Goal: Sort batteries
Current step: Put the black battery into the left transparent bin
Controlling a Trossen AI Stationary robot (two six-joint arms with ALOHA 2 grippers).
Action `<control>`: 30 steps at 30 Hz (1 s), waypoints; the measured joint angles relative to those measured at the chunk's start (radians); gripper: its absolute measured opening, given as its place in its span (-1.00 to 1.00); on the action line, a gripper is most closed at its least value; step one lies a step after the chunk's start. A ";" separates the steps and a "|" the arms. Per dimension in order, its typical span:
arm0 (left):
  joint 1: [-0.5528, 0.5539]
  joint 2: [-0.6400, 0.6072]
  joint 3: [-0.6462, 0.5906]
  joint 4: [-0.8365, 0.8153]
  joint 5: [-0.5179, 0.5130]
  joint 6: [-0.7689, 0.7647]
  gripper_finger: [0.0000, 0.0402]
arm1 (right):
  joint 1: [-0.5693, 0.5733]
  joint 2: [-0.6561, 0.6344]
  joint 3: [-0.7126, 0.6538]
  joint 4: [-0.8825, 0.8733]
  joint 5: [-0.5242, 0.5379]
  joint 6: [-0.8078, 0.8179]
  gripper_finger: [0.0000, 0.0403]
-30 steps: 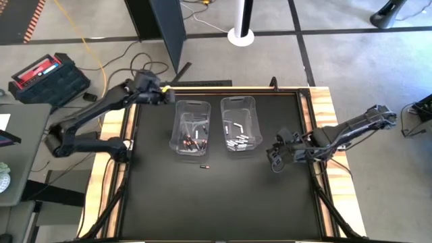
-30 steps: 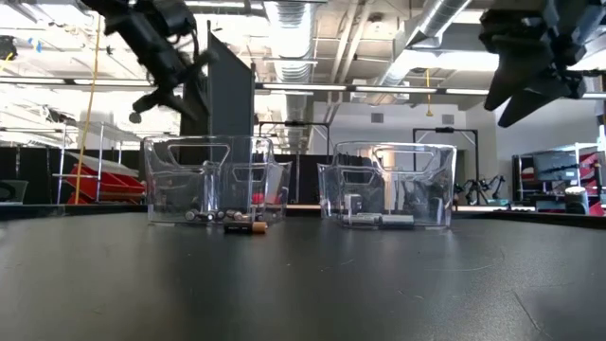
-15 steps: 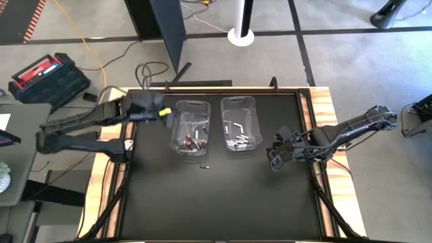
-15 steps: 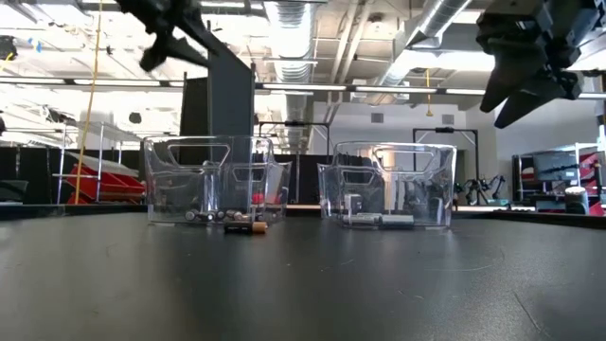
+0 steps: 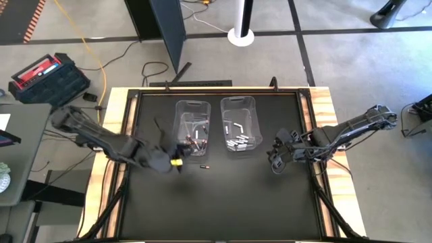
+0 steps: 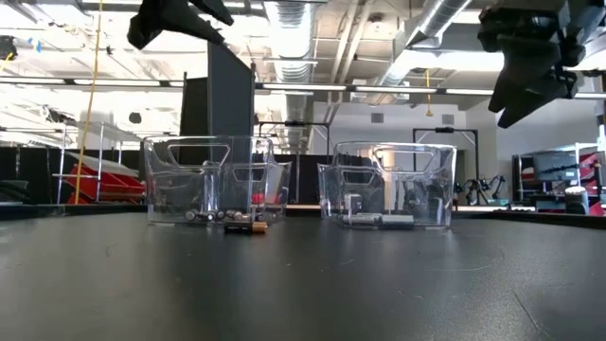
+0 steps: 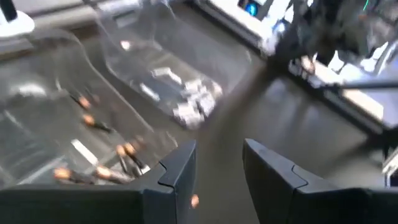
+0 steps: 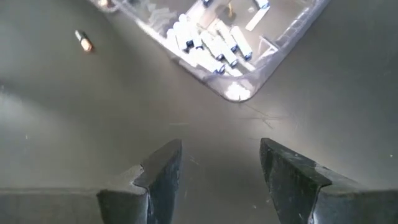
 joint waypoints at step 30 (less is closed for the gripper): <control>0.053 0.512 0.060 0.312 0.270 0.001 0.02 | 0.045 0.000 0.000 0.003 -0.070 0.024 0.16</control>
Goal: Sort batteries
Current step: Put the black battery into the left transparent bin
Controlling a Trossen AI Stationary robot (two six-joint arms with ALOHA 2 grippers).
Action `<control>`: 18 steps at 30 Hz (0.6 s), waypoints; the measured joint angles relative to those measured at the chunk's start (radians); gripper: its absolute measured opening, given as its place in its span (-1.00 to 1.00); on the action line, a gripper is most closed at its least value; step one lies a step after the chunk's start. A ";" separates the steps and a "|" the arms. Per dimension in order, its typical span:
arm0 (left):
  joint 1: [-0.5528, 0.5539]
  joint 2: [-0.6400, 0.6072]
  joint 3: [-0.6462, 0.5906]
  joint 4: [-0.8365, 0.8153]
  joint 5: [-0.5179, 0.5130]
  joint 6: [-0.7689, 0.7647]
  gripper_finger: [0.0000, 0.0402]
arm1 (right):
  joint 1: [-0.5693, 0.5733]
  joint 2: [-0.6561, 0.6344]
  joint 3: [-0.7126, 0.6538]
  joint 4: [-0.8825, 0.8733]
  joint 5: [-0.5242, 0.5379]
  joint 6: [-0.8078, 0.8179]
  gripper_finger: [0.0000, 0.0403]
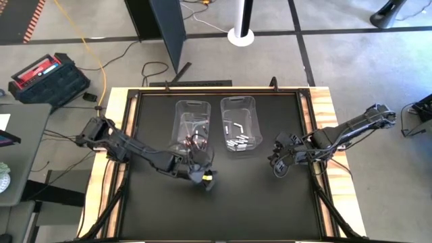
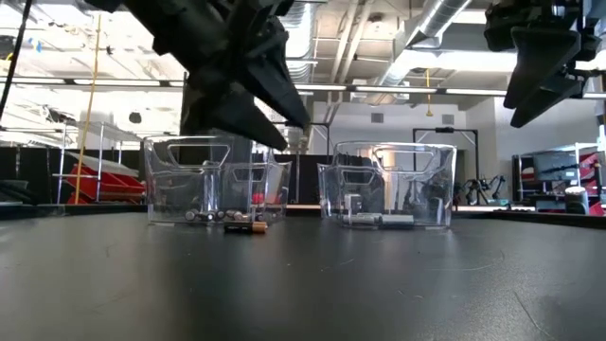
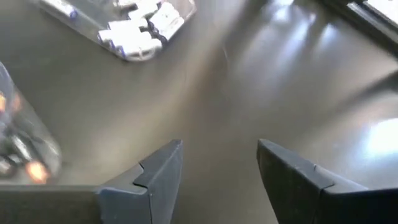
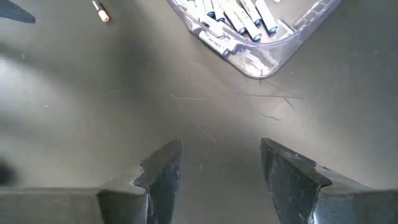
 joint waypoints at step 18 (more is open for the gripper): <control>-0.045 0.001 -0.080 -0.013 0.001 0.481 -0.01 | 0.000 0.002 0.000 0.025 0.023 0.027 0.16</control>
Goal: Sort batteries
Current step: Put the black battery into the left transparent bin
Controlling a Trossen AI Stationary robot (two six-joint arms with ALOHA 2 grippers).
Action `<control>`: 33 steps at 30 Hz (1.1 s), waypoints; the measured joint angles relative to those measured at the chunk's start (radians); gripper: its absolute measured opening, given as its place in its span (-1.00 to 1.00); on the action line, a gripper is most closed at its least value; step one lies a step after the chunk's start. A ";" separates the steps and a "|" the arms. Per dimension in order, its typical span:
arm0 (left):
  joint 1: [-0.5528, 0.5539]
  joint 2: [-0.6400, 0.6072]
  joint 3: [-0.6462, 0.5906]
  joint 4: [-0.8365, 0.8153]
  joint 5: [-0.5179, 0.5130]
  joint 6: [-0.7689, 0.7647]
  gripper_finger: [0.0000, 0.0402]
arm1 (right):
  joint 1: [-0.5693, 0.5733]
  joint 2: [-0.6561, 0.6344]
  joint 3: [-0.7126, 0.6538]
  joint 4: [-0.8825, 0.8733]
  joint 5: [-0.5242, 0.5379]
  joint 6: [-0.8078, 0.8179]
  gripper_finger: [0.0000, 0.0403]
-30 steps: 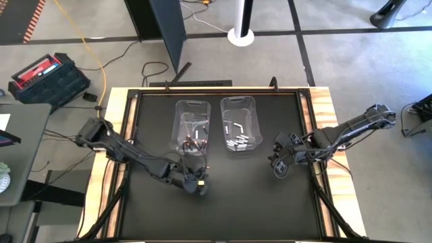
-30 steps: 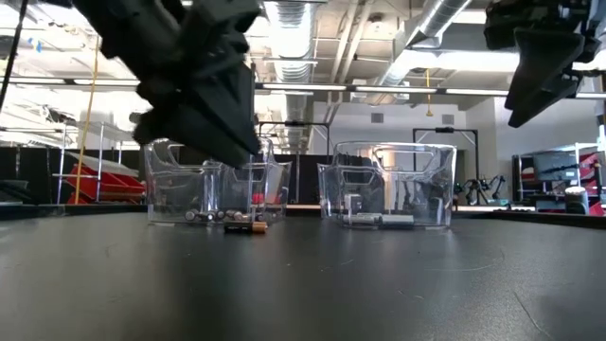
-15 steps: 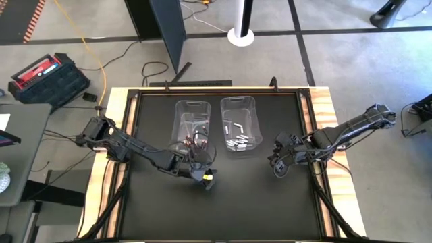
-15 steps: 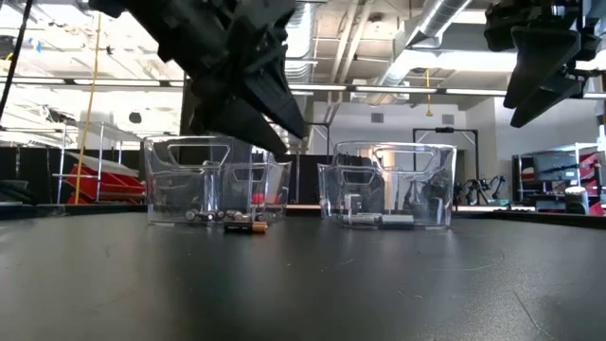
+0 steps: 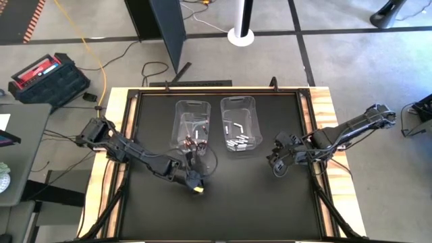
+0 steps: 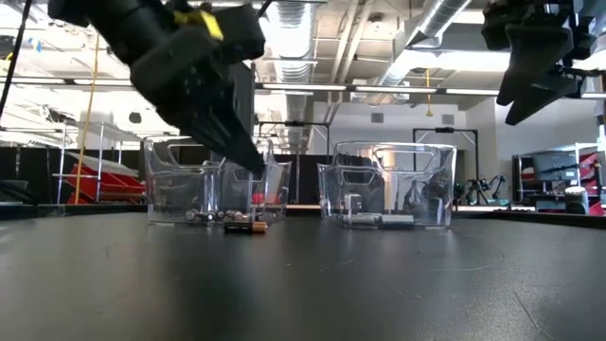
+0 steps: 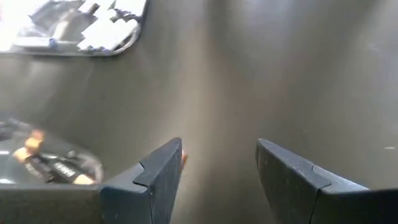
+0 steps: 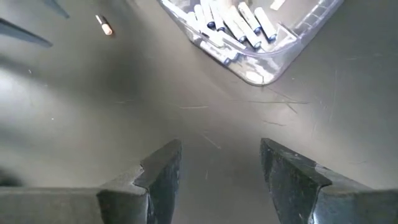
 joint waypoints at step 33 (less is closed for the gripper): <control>0.105 0.013 -0.160 0.087 0.074 0.110 -0.01 | -0.001 0.000 0.000 0.018 0.055 0.036 0.16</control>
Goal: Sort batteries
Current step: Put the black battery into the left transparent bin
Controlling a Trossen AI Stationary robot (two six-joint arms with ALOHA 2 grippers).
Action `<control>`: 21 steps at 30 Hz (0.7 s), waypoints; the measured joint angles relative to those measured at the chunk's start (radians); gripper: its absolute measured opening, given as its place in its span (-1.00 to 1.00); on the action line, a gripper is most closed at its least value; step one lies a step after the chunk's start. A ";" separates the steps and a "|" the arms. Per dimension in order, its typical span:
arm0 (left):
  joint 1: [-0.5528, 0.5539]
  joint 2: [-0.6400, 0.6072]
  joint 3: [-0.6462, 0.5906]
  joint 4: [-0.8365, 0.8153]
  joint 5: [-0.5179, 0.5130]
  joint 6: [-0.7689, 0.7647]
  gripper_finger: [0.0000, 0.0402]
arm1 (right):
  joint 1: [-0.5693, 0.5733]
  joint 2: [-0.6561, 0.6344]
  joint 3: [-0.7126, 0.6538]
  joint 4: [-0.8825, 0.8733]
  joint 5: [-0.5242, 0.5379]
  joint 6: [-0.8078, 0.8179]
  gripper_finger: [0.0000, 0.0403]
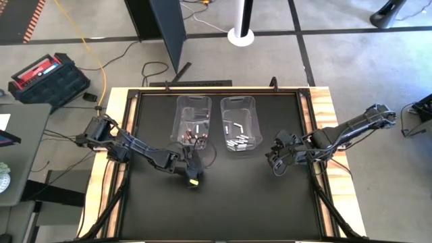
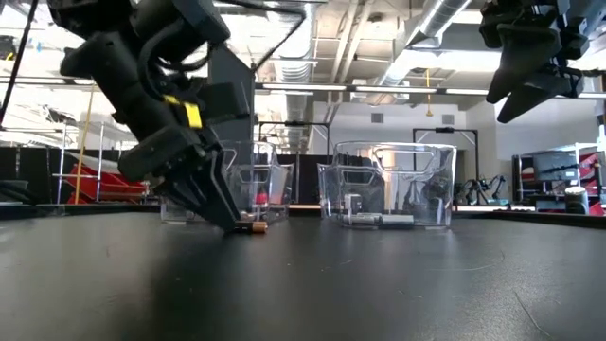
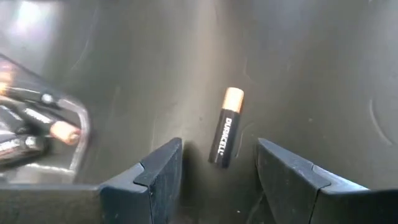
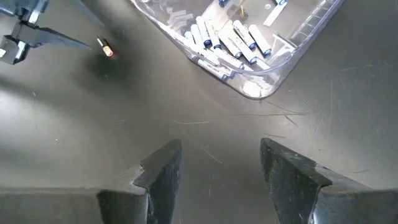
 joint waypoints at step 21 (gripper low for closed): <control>0.043 0.111 0.003 0.099 0.150 0.001 -0.34 | 0.002 0.000 -0.082 0.057 -0.001 0.069 0.16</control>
